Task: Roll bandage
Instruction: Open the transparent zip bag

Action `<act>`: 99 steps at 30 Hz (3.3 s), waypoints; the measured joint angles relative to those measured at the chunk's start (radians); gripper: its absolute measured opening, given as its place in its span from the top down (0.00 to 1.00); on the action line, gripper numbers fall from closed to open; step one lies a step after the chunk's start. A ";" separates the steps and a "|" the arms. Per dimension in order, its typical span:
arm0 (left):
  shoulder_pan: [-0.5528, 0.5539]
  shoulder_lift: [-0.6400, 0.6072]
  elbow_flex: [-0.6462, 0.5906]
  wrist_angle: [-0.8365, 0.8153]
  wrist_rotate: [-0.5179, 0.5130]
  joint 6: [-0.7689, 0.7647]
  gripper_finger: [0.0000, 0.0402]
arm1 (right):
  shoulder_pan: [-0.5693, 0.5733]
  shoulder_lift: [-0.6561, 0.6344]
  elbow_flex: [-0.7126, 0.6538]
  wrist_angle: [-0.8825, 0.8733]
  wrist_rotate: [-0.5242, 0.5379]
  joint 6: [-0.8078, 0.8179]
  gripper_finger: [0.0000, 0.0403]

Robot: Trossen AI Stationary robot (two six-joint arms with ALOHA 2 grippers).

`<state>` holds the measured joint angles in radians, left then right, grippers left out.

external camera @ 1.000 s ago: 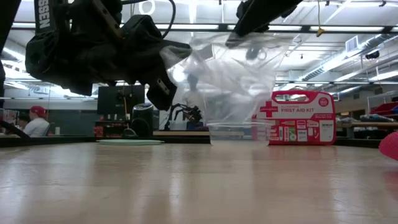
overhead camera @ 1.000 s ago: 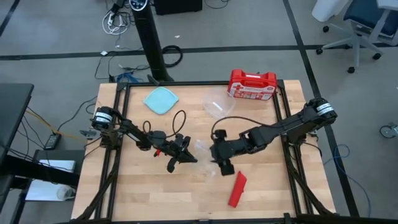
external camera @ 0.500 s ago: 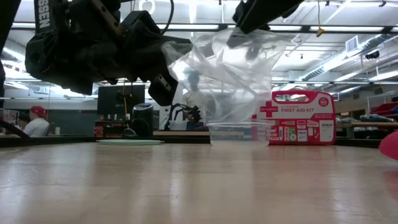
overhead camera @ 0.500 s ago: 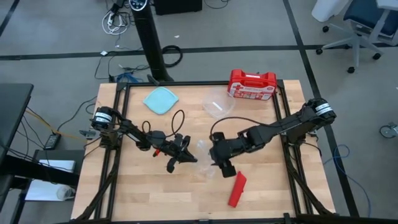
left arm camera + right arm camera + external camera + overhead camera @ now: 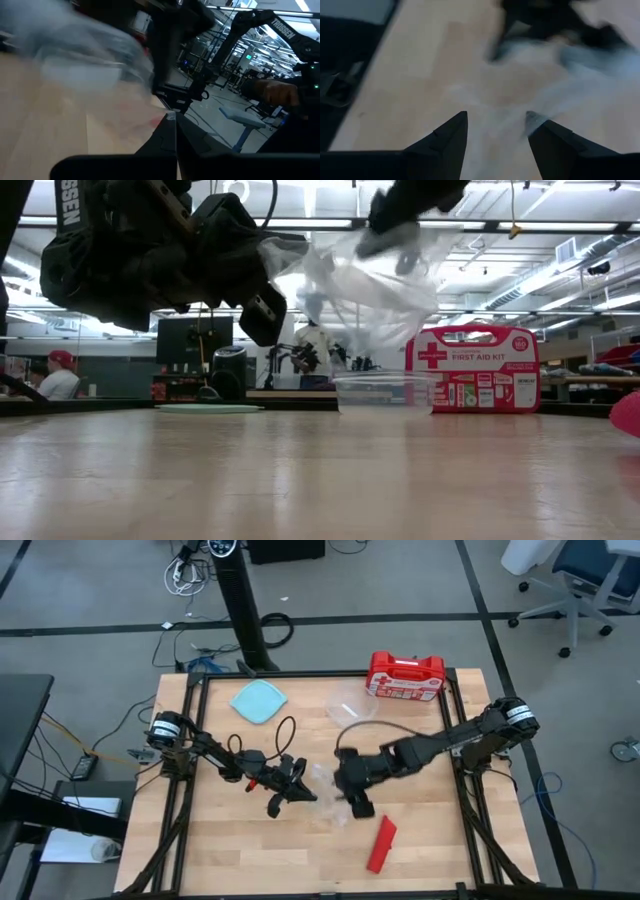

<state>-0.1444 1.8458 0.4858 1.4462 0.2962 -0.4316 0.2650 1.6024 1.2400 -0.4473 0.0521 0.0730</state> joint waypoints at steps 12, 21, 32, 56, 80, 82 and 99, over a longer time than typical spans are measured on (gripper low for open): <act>0.000 0.000 0.000 -0.002 0.003 -0.015 1.00 | -0.023 0.011 0.000 -0.026 -0.133 -0.094 0.54; 0.000 0.000 0.000 -0.001 0.003 -0.015 1.00 | -0.042 0.011 0.000 -0.020 -0.238 -0.032 0.57; 0.000 0.000 0.000 -0.001 0.004 -0.015 1.00 | -0.096 0.017 0.000 -0.105 -0.132 0.166 0.59; 0.002 -0.001 0.000 -0.006 -0.009 0.001 1.00 | -0.071 0.048 0.000 0.042 -0.430 -0.060 0.71; 0.002 -0.001 0.000 0.015 0.083 -0.058 1.00 | 0.070 0.048 0.000 0.025 0.006 -0.640 0.30; 0.002 -0.001 0.000 0.025 0.083 -0.066 1.00 | 0.070 0.048 0.000 0.023 0.004 -0.617 0.28; 0.002 0.000 0.000 0.025 0.090 -0.078 1.00 | 0.095 0.048 0.000 0.019 0.132 -0.755 0.19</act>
<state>-0.1421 1.8454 0.4862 1.4715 0.3866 -0.5098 0.3603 1.6501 1.2400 -0.4284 0.1837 -0.6821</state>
